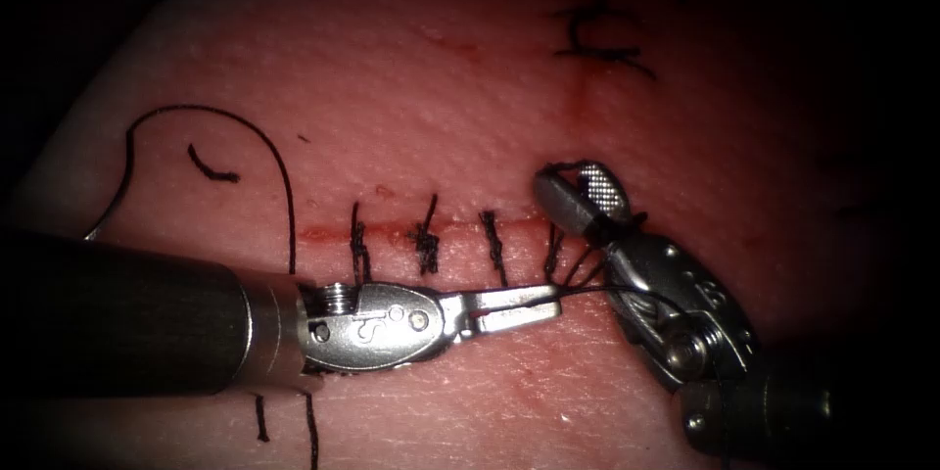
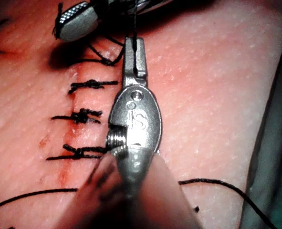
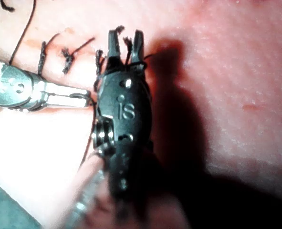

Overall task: Wound Closure
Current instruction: Grab the suture tail with the right gripper, then move the left arm up and the right arm down to tie

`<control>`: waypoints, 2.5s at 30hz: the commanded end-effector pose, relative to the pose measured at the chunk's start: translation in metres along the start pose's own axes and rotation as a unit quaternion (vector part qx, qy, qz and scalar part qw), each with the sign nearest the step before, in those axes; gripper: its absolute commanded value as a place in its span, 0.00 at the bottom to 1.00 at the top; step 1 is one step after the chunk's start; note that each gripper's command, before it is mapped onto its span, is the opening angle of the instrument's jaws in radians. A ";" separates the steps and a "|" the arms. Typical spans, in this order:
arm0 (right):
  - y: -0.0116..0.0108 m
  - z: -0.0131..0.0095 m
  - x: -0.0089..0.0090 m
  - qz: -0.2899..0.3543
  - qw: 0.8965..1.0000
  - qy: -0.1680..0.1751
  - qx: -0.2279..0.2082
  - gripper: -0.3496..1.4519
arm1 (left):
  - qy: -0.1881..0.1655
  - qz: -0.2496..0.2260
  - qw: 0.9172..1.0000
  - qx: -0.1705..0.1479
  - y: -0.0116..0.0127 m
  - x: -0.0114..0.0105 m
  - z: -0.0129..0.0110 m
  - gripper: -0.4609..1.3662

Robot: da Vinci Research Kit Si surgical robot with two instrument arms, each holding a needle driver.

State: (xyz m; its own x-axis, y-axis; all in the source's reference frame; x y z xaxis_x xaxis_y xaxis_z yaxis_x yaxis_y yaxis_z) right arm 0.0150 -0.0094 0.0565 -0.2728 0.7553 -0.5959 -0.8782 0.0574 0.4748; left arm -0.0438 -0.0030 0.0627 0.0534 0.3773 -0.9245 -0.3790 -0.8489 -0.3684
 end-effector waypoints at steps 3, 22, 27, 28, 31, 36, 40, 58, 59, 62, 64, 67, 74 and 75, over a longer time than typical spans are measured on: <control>0.0002 0.0002 -0.0001 -0.006 1.000 0.000 -0.002 0.00 | 0.000 0.000 1.000 -0.003 0.0000 0.0001 0.0000 0.06; -0.0014 -0.0018 -0.0010 -0.027 0.999 0.000 0.017 0.00 | -0.014 -0.019 1.000 0.020 -0.0069 0.0021 0.0009 0.06; -0.0017 -0.0024 -0.0012 -0.027 0.999 -0.006 0.029 0.00 | -0.025 -0.017 0.999 0.024 -0.0103 0.0021 0.0016 0.06; -0.0017 -0.0025 -0.0013 -0.030 0.999 -0.005 0.029 0.00 | -0.027 -0.018 0.999 0.024 -0.0108 0.0021 0.0017 0.06; -0.0018 -0.0029 -0.0016 -0.035 0.999 -0.011 0.032 0.00 | -0.030 -0.017 0.999 0.025 -0.0126 0.0021 0.0021 0.06; -0.0019 -0.0032 -0.0020 -0.036 0.999 -0.012 0.037 0.00 | -0.035 -0.016 0.999 0.027 -0.0151 0.0019 0.0032 0.06; -0.0019 -0.0033 -0.0021 -0.039 0.998 -0.014 0.042 0.00 | -0.043 -0.012 0.999 0.030 -0.0176 0.0011 0.0049 0.06; -0.0013 -0.0051 -0.0052 -0.099 0.991 -0.043 0.080 0.00 | -0.045 0.025 0.998 0.041 -0.0291 -0.0037 0.0114 0.06; -0.0013 -0.0052 -0.0052 -0.099 0.991 -0.044 0.084 0.00 | -0.046 0.029 0.998 0.043 -0.0298 -0.0039 0.0117 0.06; -0.0013 -0.0052 -0.0052 -0.108 0.988 -0.045 0.096 0.00 | -0.046 0.038 0.997 0.047 -0.0313 -0.0044 0.0127 0.06; -0.0012 -0.0052 -0.0052 -0.108 0.988 -0.046 0.104 0.00 | -0.047 0.045 0.997 0.050 -0.0320 -0.0047 0.0134 0.06; -0.0012 -0.0050 -0.0051 -0.115 0.983 -0.057 0.132 0.00 | -0.046 0.052 0.996 0.052 -0.0331 -0.0054 0.0145 0.06; -0.0006 -0.0051 -0.0055 -0.208 0.941 -0.136 0.229 0.00 | -0.046 0.062 0.995 0.056 -0.0342 -0.0074 0.0167 0.06; -0.0004 -0.0051 -0.0056 -0.212 0.936 -0.147 0.238 0.00 | -0.046 0.063 0.995 0.055 -0.0343 -0.0075 0.0168 0.06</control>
State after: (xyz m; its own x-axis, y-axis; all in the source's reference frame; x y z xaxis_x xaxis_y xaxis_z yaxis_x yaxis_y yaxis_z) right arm 0.0148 -0.0173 0.0565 0.2467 0.7411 -0.6245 -0.5813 0.6287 0.5165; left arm -0.0469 0.0295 0.0841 -0.0837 0.3051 -0.9486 -0.4760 -0.8486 -0.2309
